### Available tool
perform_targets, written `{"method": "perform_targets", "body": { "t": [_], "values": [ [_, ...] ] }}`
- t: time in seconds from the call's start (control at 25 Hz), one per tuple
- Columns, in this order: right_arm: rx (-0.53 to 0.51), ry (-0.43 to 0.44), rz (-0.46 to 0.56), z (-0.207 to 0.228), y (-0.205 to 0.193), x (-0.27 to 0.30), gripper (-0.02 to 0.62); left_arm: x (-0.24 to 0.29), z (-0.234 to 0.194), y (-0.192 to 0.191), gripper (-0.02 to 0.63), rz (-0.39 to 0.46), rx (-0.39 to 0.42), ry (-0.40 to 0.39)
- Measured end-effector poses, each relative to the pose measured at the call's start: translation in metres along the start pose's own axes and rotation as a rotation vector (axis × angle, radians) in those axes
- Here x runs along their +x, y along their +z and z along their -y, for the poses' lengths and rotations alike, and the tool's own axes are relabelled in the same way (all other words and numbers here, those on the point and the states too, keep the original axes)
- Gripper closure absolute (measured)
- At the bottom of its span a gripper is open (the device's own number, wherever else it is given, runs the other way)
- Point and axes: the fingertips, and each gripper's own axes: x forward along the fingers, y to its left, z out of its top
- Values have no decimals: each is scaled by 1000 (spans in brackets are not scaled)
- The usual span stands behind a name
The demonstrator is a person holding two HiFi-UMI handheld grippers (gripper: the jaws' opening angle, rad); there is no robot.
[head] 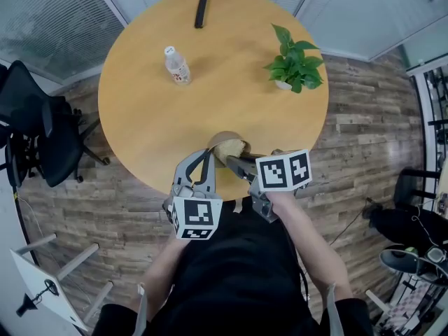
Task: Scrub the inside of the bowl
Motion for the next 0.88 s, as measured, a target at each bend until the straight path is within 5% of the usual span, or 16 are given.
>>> {"method": "perform_targets", "body": {
  "t": [0.28, 0.56, 0.64, 0.8, 0.88],
  "values": [
    [-789, -317, -126, -1, -2, 5, 555, 4, 8, -6, 592, -37, 13, -45],
    [-1581, -410, -302, -3, -23, 10, 555, 3, 6, -7, 594, -46, -42, -64],
    [-1625, -415, -327, 0, -28, 10, 555, 3, 6, -8, 594, -50, -61, -66],
    [-1306, -384, -279, 4, -29, 8, 555, 3, 6, -16, 594, -76, -90, -54],
    [-1256, -458, -221, 5, -18, 1, 555, 3, 5, -20, 594, -97, -98, -48]
  ]
}}
